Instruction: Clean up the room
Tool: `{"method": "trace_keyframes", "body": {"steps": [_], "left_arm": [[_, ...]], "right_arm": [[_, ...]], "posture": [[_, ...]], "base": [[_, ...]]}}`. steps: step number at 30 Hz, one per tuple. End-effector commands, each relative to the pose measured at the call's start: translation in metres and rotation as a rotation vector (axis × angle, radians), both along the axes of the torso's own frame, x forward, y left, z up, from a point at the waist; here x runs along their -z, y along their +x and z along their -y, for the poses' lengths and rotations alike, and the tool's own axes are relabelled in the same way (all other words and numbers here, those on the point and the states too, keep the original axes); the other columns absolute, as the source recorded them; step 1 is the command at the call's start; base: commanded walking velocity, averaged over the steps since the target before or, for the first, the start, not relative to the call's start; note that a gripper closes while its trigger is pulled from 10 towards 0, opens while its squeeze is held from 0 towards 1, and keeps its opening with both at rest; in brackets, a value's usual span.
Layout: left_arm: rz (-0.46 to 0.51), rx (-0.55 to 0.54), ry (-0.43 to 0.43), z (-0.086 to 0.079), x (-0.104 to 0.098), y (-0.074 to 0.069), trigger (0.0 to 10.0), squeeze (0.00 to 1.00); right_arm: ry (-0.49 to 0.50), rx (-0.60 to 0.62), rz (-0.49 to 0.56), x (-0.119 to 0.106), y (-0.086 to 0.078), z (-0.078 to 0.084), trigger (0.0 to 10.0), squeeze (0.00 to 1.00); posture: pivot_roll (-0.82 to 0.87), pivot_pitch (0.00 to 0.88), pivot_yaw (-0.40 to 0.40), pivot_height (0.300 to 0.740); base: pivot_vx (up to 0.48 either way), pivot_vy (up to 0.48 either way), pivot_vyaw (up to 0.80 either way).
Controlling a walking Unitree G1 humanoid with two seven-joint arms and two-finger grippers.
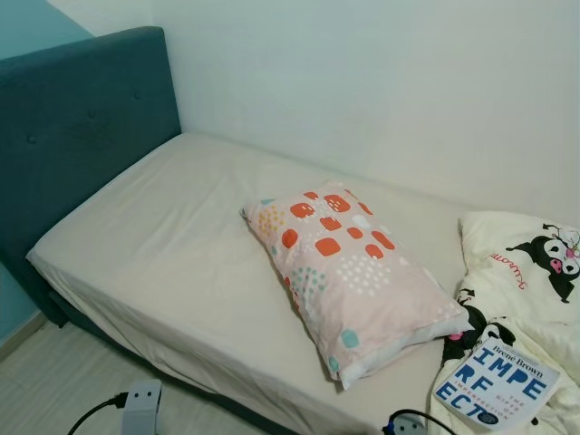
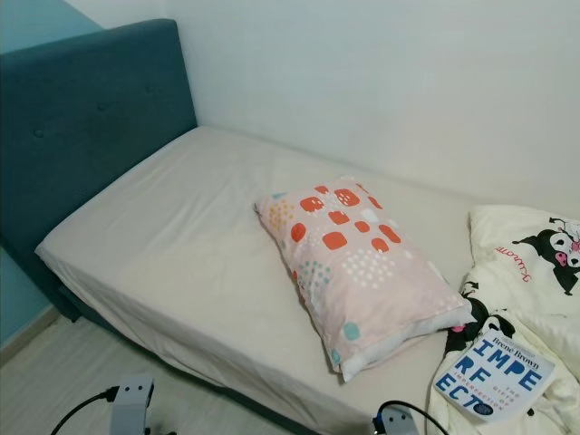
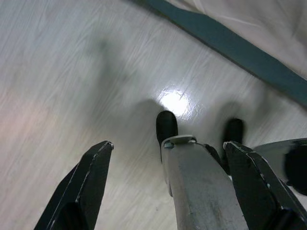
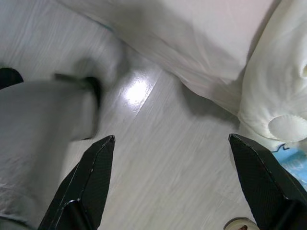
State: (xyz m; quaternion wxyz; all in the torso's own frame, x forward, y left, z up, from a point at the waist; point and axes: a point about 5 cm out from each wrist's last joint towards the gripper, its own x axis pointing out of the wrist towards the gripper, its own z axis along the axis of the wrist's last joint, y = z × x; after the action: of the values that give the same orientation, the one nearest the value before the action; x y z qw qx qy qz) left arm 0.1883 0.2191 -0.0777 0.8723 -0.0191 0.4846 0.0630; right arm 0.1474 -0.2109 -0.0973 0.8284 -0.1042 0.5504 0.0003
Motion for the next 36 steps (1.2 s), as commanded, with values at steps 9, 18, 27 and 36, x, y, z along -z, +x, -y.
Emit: {"method": "trace_keyframes", "body": {"steps": [9,18,27,36], "left_arm": [[0.086,-0.084,-0.022,-0.001,-0.002,0.001,10.0,0.0],[0.468,-0.239,-0.212,-0.012,-0.054,0.071,10.0,0.0],[0.673,-0.332,-0.335,-0.017,-0.089,0.107,10.0,0.0],[0.763,-0.409,-0.404,-0.019,-0.109,0.124,10.0,0.0]], "right_arm": [[-0.023,0.007,-0.004,-0.001,-0.001,0.008,10.0,0.0],[-0.026,0.007,-0.004,-0.001,-0.001,0.009,10.0,0.0],[-0.022,0.011,-0.007,-0.001,-0.003,0.008,10.0,0.0],[-0.018,0.017,-0.009,0.0,-0.004,0.008,10.0,0.0]], "posture": [[-0.12,0.029,-0.059,0.74],[-0.12,0.033,-0.056,0.74],[-0.13,0.039,-0.049,0.74],[-0.13,0.04,-0.051,0.74]], "base": [[0.0,0.0,-0.31],[0.0,0.0,-0.77],[0.0,0.0,-0.77],[0.0,0.0,-0.77]]}}
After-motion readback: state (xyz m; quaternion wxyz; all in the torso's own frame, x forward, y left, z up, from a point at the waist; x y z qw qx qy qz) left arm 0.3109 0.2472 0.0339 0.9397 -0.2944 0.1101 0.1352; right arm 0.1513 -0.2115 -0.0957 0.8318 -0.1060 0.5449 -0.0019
